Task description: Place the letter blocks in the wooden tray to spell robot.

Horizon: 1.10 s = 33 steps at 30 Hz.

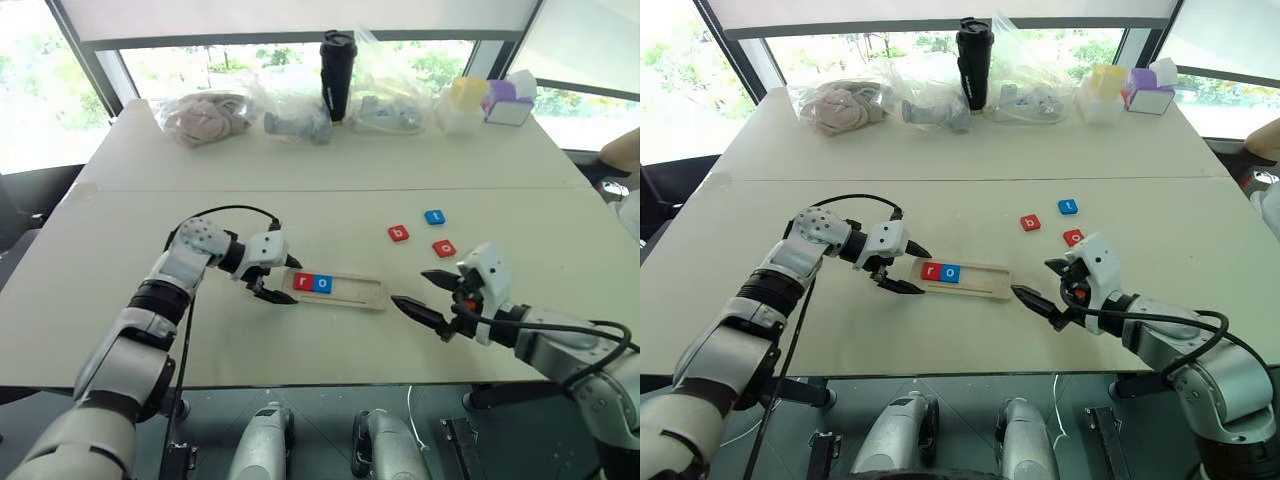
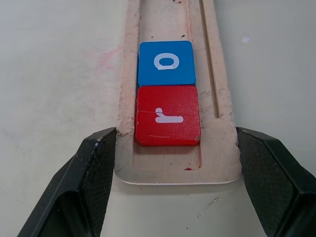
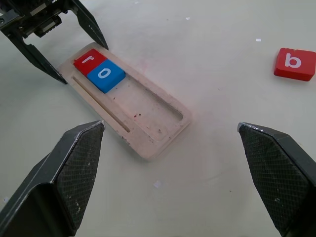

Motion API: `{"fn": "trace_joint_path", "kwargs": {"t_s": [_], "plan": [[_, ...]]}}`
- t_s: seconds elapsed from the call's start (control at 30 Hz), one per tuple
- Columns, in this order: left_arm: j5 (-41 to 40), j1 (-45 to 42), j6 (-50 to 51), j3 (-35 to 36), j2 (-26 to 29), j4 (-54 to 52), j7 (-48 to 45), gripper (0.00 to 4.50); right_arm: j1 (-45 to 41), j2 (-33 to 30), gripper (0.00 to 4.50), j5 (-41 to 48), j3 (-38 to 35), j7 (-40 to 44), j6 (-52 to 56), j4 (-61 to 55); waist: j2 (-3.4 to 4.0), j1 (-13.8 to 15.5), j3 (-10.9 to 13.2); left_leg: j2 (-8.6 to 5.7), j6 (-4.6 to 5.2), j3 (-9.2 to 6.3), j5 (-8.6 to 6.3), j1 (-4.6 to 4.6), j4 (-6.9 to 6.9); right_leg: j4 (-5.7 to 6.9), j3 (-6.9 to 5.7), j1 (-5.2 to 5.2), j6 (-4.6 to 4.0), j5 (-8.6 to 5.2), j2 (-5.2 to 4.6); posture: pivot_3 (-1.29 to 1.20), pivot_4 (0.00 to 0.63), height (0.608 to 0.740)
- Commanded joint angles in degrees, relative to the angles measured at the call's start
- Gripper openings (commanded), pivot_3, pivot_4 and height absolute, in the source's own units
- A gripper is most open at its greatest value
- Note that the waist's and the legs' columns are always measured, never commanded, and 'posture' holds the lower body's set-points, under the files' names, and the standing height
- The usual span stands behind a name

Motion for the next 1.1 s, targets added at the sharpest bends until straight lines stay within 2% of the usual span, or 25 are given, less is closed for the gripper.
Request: {"fn": "trace_joint_path", "kwargs": {"t_s": [0.03,0.07,0.13,0.17,0.43,0.7,0.9,1.0,1.1], "plan": [[2.27,-0.15,0.98,-0.87,0.13,0.91,0.53,3.13,0.73,0.12,4.5,0.33,-1.49,-0.33,-0.95,-1.92,0.0,-0.01,0.0,0.01,0.0,0.0,0.0,0.0,0.01,0.0,0.0,0.01,0.0,0.0,0.0,0.0,0.15,0.74],[2.1,0.23,1.65,-0.87,0.17,0.41,0.49,3.13,0.88,0.14,4.5,0.32,-1.48,-0.37,-1.02,-1.91,0.0,-0.01,0.0,0.02,0.0,0.0,0.0,0.02,0.01,0.0,0.0,0.02,-0.01,0.0,-0.02,0.0,0.15,0.74],[1.83,0.97,2.69,-0.77,0.31,-0.54,0.5,4.16,0.98,0.09,4.5,0.28,-1.48,-0.28,-1.19,-1.68,0.0,0.0,0.0,0.02,0.0,0.0,0.0,0.03,0.01,-0.01,0.01,0.02,-0.01,0.0,-0.03,0.0,0.15,0.74],[1.54,1.34,3.5,-0.7,0.45,-1.16,0.16,4.45,0.94,0.04,4.5,0.25,-1.47,-0.19,-1.25,-1.51,0.0,-0.01,0.0,0.02,0.0,0.0,0.0,0.03,0.01,-0.01,0.01,0.02,-0.01,0.0,-0.03,0.0,0.15,0.74],[0.02,3.37,7.69,1.54,2.68,-6.95,1.24,4.45,-0.13,-0.65,4.5,-0.19,-0.86,0.98,-1.67,0.11,0.01,-0.06,0.0,0.03,0.0,-0.01,0.0,0.02,0.0,-0.01,0.01,0.01,-0.01,0.0,-0.03,0.0,0.15,0.74],[-14.05,8.3,28.57,13.3,11.54,-26.55,-0.35,4.45,-4.0,0.08,4.5,0.44,-2.81,0.03,-1.96,2.39,-0.01,-0.12,0.07,0.09,-0.01,-0.12,-0.01,-0.03,-0.01,0.05,0.02,-0.12,-0.02,0.01,-0.01,0.0,0.15,0.74],[-21.58,19.09,43.07,21.83,15.82,-44.61,7.84,4.45,-11.67,1.78,4.5,-4.25,-0.81,-5.96,-1.04,8.12,0.04,-0.15,0.08,0.06,-0.02,-0.07,-0.01,-0.03,-0.01,-0.01,0.09,-0.12,-0.02,0.01,-0.04,0.0,0.15,0.74],[-25.4,26.39,50.43,26.2,15.18,-56.19,15.1,4.45,-19.92,4.51,4.5,-6.09,1.76,-9.25,0.79,14.69,0.06,-0.22,0.1,0.06,-0.02,-0.01,-0.01,-0.04,-0.02,0.01,0.14,-0.16,-0.03,0.01,-0.05,0.0,0.15,0.74],[-27.39,28.59,53.75,27.11,13.57,-60.74,20.13,4.45,-26.15,6.96,4.5,-10.6,6.93,-10.18,0.41,22.94,0.06,-0.06,0.1,0.06,-0.02,0.06,0.0,-0.02,-0.01,0.08,0.2,-0.2,-0.07,0.05,-0.03,0.0,0.15,0.74]]}}
